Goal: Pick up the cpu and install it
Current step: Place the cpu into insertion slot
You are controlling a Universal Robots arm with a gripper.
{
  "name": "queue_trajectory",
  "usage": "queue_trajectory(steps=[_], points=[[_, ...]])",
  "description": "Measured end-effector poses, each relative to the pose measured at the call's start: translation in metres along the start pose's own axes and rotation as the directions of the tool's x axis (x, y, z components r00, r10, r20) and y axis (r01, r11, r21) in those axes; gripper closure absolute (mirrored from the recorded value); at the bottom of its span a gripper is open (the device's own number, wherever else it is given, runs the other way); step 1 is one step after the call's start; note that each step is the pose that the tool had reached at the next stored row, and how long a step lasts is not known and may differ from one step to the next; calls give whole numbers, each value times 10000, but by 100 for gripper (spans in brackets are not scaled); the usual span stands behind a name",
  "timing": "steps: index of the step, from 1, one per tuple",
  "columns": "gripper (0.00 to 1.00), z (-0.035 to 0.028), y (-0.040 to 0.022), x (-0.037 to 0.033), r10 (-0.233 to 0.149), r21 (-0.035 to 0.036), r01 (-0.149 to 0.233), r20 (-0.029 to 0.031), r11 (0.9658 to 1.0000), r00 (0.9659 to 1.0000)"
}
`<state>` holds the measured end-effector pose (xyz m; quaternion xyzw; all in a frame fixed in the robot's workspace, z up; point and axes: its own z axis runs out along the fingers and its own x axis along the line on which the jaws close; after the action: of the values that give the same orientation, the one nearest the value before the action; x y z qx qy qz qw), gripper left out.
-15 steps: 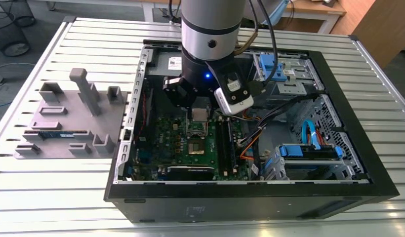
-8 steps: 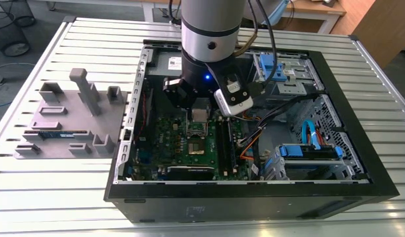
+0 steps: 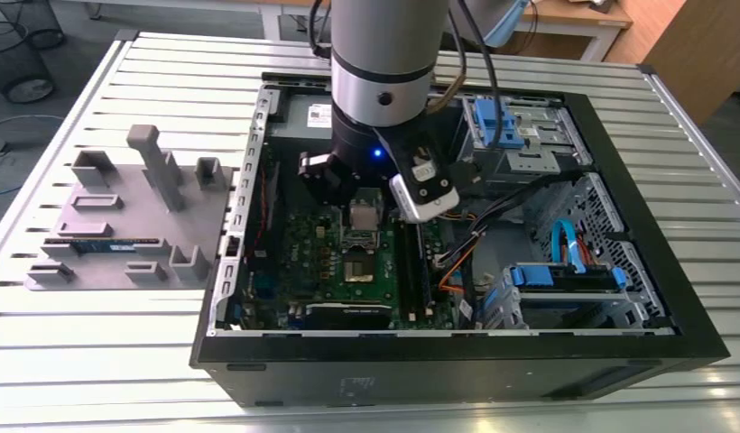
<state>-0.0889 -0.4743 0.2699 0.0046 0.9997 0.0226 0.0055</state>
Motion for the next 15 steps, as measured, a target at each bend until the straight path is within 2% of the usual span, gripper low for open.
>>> queue_trajectory(steps=[7, 15], points=[[53, 78, -79, 0, 12, -4, -12, 2, 10000, 10000], [53, 170, -91, 1, 19, -2, -19, 1, 10000, 10000]])
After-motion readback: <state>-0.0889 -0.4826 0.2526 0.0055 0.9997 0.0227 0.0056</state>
